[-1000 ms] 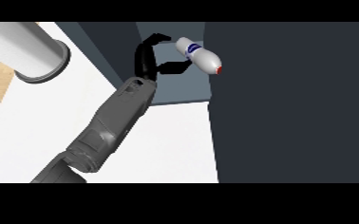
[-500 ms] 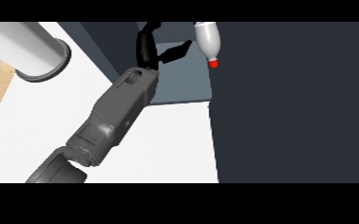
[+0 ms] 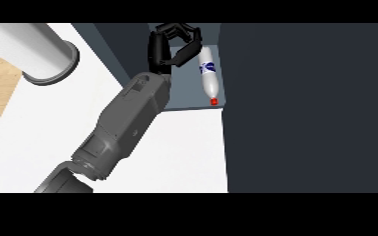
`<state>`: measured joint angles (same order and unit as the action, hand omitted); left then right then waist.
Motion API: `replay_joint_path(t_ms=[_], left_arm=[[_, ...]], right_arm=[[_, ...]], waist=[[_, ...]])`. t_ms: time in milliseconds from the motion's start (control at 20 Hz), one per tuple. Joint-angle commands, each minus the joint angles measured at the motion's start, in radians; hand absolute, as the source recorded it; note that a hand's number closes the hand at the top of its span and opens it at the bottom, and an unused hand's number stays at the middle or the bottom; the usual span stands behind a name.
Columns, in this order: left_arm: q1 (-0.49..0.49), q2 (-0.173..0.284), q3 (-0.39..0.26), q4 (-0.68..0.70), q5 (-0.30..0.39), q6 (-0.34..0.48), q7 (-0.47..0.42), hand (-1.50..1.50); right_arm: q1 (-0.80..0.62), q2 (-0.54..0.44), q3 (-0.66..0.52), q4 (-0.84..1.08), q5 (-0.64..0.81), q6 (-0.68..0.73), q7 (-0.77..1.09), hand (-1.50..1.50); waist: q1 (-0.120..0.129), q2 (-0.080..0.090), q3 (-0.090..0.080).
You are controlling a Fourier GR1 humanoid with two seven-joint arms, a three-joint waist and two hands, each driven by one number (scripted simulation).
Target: Pick up the bottled water, place it into the cabinet and close the cabinet
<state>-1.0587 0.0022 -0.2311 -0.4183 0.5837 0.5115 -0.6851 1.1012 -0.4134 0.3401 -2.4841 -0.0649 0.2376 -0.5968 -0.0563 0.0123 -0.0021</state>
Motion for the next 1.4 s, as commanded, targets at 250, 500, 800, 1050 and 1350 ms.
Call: replay_joint_path(t_ms=[250,500,800,1050,1350], left_arm=[[0.148,-0.002,-0.205,-0.236,0.147,-0.1,0.068,1.5],[0.327,-0.002,-0.298,-0.404,0.215,-0.242,0.072,-1.5],[0.552,-0.002,-0.488,-0.682,0.205,-0.164,0.092,-1.5],[0.772,0.112,-0.515,-0.888,0.167,-0.12,0.077,-1.5],[1.009,0.302,-0.507,-1.12,0.18,-0.132,0.041,-1.5]], right_arm=[[0.001,-0.003,0.048,-0.116,0.035,-0.033,0.101,-1.5],[0.012,0.017,0.088,-0.154,0.062,-0.073,0.112,-1.5],[0.018,0.013,0.101,-0.15,0.064,-0.099,0.104,-1.5],[0.048,-0.022,0.103,-0.172,0.092,-0.111,0.093,-1.5],[0.043,-0.079,0.158,-0.171,0.152,-0.101,0.115,-1.5]], waist=[[0.02,-0.016,0.0],[0.048,-0.02,-0.001],[0.071,-0.025,0.0],[0.082,-0.027,0.0],[0.095,-0.023,-0.001]])
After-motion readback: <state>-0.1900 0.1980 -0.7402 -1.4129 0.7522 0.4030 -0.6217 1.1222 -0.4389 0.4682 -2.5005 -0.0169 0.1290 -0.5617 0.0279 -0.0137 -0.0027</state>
